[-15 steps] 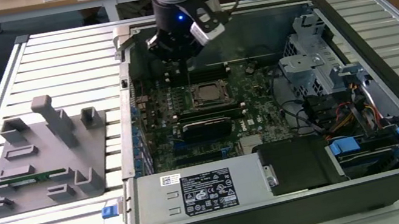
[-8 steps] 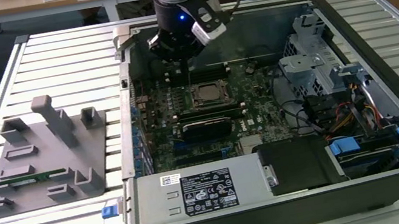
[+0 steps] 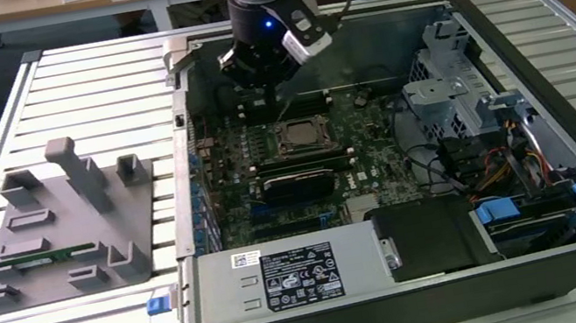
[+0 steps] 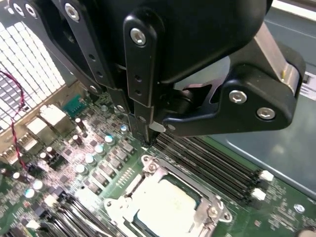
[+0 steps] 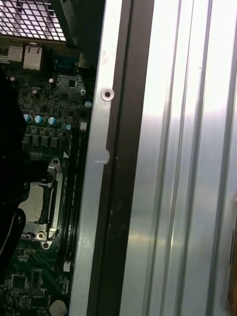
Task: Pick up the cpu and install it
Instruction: 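Install the first cpu locking lever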
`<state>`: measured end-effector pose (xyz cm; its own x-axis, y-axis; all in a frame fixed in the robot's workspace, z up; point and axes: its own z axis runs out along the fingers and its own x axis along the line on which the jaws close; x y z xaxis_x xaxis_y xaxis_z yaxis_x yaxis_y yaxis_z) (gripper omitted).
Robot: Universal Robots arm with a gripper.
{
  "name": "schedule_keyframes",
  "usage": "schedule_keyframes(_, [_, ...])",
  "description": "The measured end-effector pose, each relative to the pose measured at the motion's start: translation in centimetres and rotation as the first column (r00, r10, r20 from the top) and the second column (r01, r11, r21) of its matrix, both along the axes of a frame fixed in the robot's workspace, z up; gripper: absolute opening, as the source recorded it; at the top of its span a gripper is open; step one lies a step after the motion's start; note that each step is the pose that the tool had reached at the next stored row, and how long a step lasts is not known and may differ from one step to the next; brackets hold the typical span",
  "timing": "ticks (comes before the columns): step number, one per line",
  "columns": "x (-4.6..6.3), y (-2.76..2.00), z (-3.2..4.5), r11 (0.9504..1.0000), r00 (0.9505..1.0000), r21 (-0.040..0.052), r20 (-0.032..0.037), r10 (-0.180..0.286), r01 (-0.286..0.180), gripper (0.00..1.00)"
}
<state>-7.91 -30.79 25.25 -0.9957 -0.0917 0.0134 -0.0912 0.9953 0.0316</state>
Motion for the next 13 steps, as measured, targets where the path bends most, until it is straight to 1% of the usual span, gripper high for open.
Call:
schedule_keyframes(3, [0.7, 0.00, -0.03, 1.0000, 1.0000, -0.0001, -0.0002, 0.000, 0.000, 0.11])
schedule_keyframes(5, [1.0, -0.03, -0.09, 1.0000, 1.0000, 0.0006, 0.0000, 0.000, 0.000, 0.11])
schedule_keyframes(6, [1.1, -0.06, -0.14, 1.0000, 1.0000, 0.0032, -0.0001, -0.001, 0.001, 0.11])
schedule_keyframes(9, [1.1, -0.12, -0.38, 0.9998, 1.0000, 0.0190, 0.0000, -0.007, 0.007, 0.11])
schedule_keyframes(10, [1.2, -0.12, -0.48, 0.9997, 1.0000, 0.0210, 0.0005, -0.010, 0.010, 0.11])
schedule_keyframes(13, [1.5, -0.06, -0.70, 0.9997, 0.9999, 0.0209, 0.0023, -0.012, 0.012, 0.11])
